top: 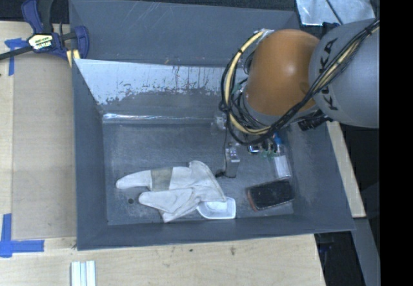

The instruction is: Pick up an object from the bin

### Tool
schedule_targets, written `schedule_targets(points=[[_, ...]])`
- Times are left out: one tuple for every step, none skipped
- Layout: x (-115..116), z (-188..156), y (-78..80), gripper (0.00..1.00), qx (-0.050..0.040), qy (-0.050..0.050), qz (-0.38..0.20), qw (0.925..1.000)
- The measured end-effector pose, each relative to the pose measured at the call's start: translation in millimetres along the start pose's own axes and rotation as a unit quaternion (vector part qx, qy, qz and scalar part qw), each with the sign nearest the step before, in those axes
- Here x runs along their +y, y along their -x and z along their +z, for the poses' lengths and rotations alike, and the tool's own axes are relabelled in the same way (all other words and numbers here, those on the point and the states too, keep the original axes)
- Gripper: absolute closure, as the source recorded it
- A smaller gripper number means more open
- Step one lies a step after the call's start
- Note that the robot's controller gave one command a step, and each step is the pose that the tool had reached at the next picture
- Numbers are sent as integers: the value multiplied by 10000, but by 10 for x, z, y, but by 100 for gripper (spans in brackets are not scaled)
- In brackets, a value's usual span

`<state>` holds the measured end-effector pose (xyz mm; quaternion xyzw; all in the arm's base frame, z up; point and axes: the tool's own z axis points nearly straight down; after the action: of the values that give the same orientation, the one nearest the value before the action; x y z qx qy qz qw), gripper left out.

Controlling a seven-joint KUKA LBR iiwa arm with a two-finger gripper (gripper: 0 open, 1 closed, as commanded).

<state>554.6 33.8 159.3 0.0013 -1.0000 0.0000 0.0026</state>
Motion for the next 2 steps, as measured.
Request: schedule_targets(points=[[-1,-47,17,0,-42,2,3,10000],[122,297,18,0,-82,-4,-231,9997]])
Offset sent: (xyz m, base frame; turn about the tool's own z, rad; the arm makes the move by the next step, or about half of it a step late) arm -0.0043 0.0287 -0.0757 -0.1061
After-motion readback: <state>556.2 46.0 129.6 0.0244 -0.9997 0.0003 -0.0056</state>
